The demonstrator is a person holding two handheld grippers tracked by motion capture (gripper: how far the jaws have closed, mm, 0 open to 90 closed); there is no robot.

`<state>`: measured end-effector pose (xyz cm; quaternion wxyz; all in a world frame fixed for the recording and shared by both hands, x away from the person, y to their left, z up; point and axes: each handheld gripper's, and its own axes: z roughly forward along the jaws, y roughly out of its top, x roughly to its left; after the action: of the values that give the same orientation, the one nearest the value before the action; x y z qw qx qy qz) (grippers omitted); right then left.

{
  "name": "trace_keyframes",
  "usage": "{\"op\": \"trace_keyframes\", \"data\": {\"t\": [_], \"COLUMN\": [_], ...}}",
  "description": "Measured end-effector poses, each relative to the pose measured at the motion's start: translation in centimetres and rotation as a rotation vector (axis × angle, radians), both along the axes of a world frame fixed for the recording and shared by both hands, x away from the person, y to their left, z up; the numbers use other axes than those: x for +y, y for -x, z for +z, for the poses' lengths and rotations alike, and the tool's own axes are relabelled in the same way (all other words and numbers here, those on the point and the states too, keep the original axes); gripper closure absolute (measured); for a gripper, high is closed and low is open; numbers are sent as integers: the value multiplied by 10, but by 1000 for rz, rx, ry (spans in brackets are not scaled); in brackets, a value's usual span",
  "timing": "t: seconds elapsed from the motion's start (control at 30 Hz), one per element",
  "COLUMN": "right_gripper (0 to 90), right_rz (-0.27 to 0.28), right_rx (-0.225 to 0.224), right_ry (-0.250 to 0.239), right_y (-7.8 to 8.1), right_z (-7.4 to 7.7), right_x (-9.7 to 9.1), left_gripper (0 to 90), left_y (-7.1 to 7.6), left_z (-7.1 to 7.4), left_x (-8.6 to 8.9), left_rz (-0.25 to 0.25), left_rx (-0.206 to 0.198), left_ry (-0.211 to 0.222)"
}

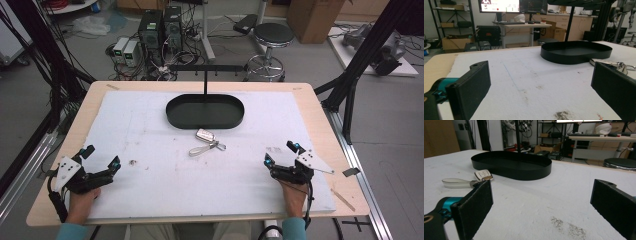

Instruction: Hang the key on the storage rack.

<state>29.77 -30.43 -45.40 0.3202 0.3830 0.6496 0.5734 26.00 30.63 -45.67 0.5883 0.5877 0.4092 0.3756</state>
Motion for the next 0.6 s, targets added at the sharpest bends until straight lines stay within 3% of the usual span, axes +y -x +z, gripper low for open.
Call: {"op": "trace_keyframes", "data": {"t": [0.13, 0.6], "right_gripper": [36, 36], "right_rz": [-1, -5], "right_rx": [-5, -2], "right_ry": [1, 13], "right_y": [1, 1], "right_z": [0, 0], "right_x": [1, 2], "left_gripper": [29, 29], "left_y": [0, 0], "left_z": [0, 0], "left_x": [1, 0], "left_rz": [-2, -5], "left_rx": [1, -4], "left_ry": [17, 2]}}
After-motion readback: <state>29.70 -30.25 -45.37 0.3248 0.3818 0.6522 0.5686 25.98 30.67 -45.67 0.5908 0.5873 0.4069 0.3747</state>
